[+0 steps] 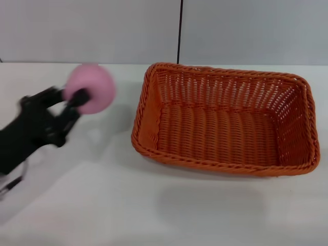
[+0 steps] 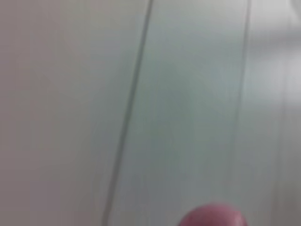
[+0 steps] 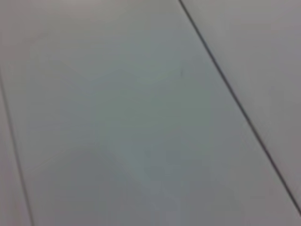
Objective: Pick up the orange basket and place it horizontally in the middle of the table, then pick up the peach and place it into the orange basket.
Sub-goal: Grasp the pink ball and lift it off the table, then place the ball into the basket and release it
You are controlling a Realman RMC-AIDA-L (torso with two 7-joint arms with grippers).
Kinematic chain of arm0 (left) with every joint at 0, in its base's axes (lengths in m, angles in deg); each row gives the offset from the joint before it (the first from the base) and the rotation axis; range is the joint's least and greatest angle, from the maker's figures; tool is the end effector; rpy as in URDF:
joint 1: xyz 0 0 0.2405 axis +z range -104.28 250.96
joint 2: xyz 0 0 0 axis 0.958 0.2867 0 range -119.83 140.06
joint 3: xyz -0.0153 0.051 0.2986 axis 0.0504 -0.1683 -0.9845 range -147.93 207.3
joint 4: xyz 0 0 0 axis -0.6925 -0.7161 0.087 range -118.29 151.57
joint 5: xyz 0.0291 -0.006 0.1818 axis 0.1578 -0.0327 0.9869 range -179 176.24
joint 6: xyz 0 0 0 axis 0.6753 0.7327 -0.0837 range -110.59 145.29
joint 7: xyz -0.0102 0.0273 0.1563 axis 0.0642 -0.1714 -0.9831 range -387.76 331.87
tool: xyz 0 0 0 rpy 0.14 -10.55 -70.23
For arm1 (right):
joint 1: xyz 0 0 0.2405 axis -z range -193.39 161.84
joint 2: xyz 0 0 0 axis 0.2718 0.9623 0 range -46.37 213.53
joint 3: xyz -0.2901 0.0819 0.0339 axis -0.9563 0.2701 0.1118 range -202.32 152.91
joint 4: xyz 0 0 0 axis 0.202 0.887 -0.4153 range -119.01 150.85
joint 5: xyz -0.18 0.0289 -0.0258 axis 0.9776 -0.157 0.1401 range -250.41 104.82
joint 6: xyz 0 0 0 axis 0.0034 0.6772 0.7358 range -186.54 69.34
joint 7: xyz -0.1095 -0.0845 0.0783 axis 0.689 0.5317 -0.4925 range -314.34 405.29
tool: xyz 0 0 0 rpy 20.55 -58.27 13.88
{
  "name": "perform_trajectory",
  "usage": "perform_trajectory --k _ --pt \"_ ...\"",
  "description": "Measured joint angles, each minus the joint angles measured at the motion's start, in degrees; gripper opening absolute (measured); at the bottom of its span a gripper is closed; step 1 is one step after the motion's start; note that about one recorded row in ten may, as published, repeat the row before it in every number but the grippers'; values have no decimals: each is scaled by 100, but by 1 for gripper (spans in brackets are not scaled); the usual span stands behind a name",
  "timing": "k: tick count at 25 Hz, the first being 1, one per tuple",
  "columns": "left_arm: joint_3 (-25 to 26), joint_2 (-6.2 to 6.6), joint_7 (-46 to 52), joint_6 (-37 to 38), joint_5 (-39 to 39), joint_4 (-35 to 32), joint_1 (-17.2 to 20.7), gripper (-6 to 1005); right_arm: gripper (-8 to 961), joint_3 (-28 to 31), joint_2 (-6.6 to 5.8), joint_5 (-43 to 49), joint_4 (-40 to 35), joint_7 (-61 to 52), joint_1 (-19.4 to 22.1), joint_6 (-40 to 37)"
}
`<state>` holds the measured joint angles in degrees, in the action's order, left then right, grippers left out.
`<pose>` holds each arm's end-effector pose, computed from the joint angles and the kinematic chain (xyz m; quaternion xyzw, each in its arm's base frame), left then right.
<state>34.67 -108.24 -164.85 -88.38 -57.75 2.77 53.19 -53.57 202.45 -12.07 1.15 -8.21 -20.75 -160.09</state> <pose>-0.3188 0.2567 -0.0110 -0.8149 -0.1692 -0.4539 0.3184 0.3771 0.2068 0.0611 -0.6150 0.2611 0.5313 0.5209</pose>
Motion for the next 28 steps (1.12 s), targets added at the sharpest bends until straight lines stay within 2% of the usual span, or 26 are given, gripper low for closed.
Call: perform_trajectory --k 1,2,10,16,19,26,28 --pt "0 0 0 0 0 0 0 271 636 15 0 4 22 25 10 24" --pt "-211 -16 -50 315 151 579 -457 259 636 21 -1 5 35 31 19 45" --pt "-413 -35 -675 1014 502 1521 -1023 189 636 27 -4 6 77 43 3 117" --pt "-375 -38 -1017 1537 596 1997 -1125 381 636 31 0 -9 146 46 -1 121" --pt "-321 -39 -1045 2035 600 2232 -1168 464 636 31 2 2 163 48 -5 121" --pt "-318 -32 -1029 2032 606 2247 -1170 686 636 31 -5 -2 229 51 -21 122" --pt "-223 -3 -1048 1927 574 2135 -1041 753 636 35 -5 -13 227 51 -21 122"
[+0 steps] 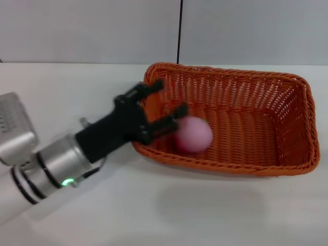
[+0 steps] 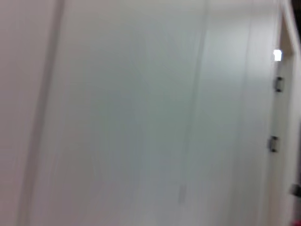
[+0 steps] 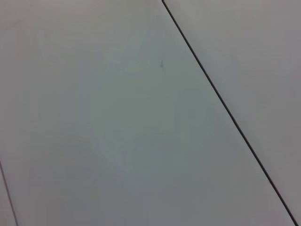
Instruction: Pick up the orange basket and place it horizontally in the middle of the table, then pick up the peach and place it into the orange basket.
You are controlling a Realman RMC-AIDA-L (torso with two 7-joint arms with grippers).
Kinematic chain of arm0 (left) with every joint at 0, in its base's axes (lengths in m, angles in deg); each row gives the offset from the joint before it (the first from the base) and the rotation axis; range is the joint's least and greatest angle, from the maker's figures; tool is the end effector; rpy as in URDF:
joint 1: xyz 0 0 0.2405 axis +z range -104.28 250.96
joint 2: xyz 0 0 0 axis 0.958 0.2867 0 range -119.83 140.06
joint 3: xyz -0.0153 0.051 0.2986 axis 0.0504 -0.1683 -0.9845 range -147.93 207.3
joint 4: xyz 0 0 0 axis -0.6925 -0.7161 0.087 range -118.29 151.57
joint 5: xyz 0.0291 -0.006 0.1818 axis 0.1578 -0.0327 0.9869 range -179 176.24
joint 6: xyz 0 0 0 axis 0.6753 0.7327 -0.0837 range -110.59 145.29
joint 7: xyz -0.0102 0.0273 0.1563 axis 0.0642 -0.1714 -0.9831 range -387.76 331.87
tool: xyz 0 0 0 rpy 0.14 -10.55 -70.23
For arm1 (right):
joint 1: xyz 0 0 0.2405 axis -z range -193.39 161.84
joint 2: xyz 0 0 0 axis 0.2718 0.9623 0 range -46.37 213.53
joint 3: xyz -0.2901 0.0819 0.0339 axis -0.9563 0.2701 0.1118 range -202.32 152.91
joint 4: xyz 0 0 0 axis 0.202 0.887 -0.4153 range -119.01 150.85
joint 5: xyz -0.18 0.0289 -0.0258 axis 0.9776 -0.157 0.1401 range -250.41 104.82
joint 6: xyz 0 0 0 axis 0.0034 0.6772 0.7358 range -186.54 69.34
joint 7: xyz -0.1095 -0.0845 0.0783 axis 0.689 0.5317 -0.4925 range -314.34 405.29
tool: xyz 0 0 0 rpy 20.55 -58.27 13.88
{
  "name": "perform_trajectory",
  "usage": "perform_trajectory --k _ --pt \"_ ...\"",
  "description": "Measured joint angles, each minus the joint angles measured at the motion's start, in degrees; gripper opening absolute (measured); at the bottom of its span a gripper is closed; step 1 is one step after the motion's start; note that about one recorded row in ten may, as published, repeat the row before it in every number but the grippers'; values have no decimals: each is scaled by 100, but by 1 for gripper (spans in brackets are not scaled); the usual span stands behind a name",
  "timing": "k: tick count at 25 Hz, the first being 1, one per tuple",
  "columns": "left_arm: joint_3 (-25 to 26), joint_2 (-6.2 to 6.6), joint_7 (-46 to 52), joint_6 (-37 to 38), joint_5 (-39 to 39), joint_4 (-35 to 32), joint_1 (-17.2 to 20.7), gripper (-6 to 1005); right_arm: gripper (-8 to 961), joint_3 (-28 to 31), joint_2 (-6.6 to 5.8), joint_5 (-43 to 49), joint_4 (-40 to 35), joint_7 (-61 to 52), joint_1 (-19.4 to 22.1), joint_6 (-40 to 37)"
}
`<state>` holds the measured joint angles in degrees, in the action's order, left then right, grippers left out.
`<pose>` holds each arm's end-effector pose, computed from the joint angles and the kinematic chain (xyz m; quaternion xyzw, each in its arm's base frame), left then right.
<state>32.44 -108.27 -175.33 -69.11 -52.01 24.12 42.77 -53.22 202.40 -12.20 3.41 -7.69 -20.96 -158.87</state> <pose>-0.2515 0.2978 -0.0936 -0.8551 -0.1640 -0.4349 0.2299 0.3820 0.2070 0.0557 -0.6052 0.2812 0.5280 0.5252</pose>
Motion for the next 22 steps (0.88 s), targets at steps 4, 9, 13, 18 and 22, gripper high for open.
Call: perform_trajectory --k 4,9,13,18,22 --pt "574 15 -4 -72 -41 -304 350 806 636 164 2 -7 3 42 32 88" --pt "2458 18 -367 -118 -43 -659 1215 819 636 898 16 -13 380 563 -27 129" --pt "3330 2 -803 -231 -46 -603 1575 819 636 1512 15 -15 636 880 -98 151" --pt "3984 -11 -1245 -324 -46 -439 1877 819 636 1713 12 -20 654 901 -268 326" --pt "4289 -18 -1362 -467 -42 -432 2070 819 636 1717 6 -22 647 905 -360 406"
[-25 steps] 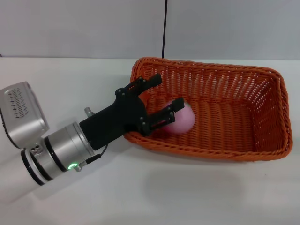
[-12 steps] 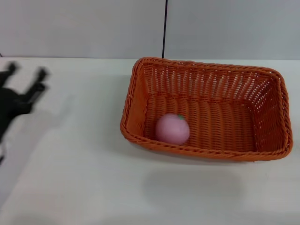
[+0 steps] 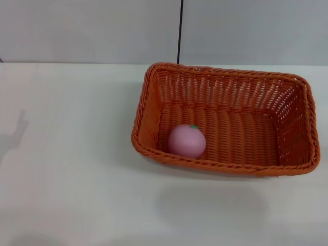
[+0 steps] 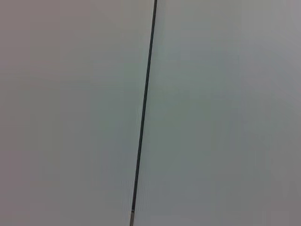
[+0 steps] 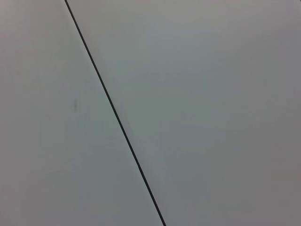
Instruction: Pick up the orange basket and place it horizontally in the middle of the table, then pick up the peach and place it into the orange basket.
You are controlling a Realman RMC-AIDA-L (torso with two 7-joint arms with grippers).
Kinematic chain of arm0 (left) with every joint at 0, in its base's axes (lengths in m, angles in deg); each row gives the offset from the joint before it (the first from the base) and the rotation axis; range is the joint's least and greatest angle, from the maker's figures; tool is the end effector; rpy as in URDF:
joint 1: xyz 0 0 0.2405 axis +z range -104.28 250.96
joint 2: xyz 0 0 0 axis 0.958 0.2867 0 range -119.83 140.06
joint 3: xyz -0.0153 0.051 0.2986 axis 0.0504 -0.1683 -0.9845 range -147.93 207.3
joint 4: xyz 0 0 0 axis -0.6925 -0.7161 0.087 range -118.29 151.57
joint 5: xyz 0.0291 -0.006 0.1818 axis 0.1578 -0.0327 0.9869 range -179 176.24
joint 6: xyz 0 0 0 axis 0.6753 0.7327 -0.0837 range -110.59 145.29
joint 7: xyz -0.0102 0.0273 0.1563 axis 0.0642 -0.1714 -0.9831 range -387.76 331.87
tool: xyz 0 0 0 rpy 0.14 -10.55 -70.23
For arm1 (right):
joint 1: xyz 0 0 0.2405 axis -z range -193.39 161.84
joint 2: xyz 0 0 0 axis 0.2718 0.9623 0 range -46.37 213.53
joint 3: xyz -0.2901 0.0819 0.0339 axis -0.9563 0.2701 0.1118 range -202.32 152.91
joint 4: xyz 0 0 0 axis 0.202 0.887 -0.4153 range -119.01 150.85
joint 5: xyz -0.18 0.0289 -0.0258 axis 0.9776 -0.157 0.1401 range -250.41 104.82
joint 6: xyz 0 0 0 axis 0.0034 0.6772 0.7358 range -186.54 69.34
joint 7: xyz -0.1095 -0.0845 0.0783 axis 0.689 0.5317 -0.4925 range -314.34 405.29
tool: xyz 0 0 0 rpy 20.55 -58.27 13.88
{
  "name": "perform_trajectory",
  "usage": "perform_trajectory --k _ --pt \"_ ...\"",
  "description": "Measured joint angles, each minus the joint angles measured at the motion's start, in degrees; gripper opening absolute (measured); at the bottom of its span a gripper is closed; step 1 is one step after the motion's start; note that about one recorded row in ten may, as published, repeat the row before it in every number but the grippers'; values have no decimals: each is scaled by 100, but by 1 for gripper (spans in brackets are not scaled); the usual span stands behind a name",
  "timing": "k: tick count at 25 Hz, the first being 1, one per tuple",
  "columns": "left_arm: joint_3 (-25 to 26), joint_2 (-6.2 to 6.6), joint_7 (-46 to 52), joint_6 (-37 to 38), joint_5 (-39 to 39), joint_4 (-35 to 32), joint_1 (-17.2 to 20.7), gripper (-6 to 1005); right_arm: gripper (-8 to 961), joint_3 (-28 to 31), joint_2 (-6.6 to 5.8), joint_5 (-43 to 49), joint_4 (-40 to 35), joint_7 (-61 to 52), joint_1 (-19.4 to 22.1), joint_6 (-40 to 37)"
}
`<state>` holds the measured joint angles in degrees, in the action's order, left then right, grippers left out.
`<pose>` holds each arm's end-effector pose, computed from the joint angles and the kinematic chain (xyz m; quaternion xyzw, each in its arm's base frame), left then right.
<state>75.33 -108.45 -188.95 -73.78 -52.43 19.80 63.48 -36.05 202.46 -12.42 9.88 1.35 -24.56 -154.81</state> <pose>-0.3914 0.2354 0.0220 -0.6189 -0.2285 -0.3713 0.6533 0.4073 0.2181 0.0759 -0.5037 0.2781 0.4970 0.6496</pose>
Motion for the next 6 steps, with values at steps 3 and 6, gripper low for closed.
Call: perform_trajectory --k 3,6 --pt "8 2 -1 -118 1 0 45 819 636 3 0 -1 -4 53 -58 37" --pt "16 -6 -2 -178 -3 0 64 819 636 4 1 -1 -4 114 -94 62"
